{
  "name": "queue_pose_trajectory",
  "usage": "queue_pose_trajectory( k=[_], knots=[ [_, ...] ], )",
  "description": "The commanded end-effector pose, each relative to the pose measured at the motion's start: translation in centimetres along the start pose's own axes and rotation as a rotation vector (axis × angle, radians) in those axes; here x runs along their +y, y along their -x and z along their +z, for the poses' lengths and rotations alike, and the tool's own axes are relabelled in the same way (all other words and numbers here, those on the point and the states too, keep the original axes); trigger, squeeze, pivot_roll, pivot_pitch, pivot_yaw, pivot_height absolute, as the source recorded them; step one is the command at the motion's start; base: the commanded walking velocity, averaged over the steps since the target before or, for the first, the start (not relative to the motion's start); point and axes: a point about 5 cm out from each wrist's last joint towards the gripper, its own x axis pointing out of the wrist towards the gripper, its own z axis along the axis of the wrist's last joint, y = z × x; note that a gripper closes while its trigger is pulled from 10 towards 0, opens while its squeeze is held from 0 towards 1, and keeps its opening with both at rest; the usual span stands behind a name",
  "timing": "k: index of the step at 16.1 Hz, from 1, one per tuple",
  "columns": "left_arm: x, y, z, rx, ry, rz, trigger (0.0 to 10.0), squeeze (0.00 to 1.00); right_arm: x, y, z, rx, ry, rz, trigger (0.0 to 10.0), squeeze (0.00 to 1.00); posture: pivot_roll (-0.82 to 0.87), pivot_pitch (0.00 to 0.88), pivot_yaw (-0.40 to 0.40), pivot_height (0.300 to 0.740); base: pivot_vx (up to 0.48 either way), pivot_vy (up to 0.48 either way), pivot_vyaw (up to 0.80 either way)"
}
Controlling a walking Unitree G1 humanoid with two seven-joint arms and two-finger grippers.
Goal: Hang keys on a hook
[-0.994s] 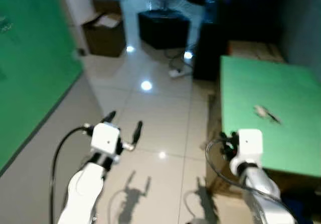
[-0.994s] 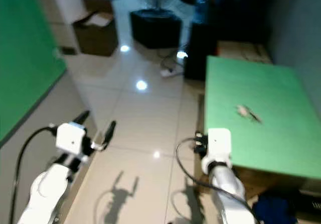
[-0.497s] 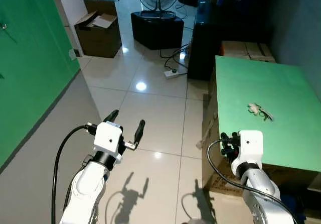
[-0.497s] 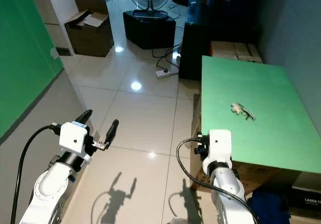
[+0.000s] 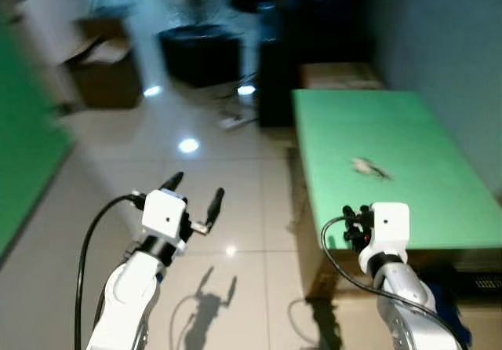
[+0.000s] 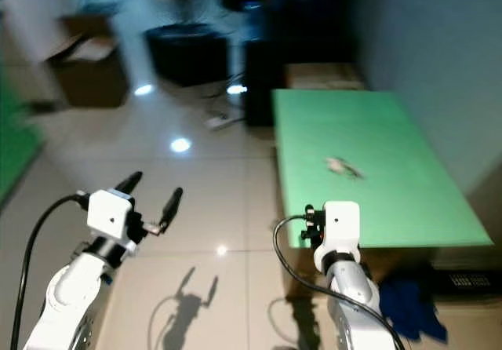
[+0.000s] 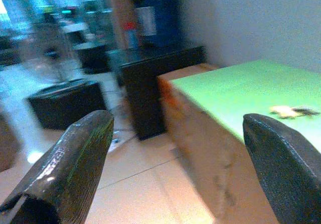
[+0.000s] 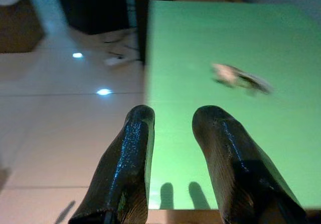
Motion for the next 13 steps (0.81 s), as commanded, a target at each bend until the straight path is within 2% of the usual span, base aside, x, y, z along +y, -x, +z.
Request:
queue_pose_trajectory(
  k=[1,8,9,12,13],
  knots=[
    [-0.49,-0.27,-0.02,0.002,0.009,-0.029,10.0,0.0,-0.3,0.15,0.21,-0.009,0.001,-0.016,10.0,0.0,-0.12,0.021,0.039,0.74,0.368,0.0,-0.8],
    [-0.58,-0.38,-0.05,0.002,0.014,-0.048,10.0,0.0,-0.32,0.36,0.16,-0.01,-0.004,-0.027,10.0,0.0,-0.12,0.03,0.046,0.74,0.37,0.0,0.0],
    [-0.59,-0.38,-0.06,0.003,0.015,-0.05,10.0,0.0,-0.31,0.39,0.14,-0.01,-0.004,-0.028,10.0,0.0,-0.12,0.03,0.046,0.74,0.371,0.0,-0.8],
    [-0.58,-0.34,-0.09,0.005,0.017,-0.058,10.0,0.0,-0.19,0.51,0.14,-0.011,-0.004,-0.03,10.0,0.0,-0.12,0.032,0.048,0.74,0.365,0.0,0.0],
    [-0.6,-0.35,-0.13,0.008,0.015,-0.057,10.0,0.0,-0.18,0.5,0.2,-0.015,0.001,-0.029,10.0,0.0,-0.12,0.033,0.048,0.74,0.326,0.0,-0.8]
  ],
)
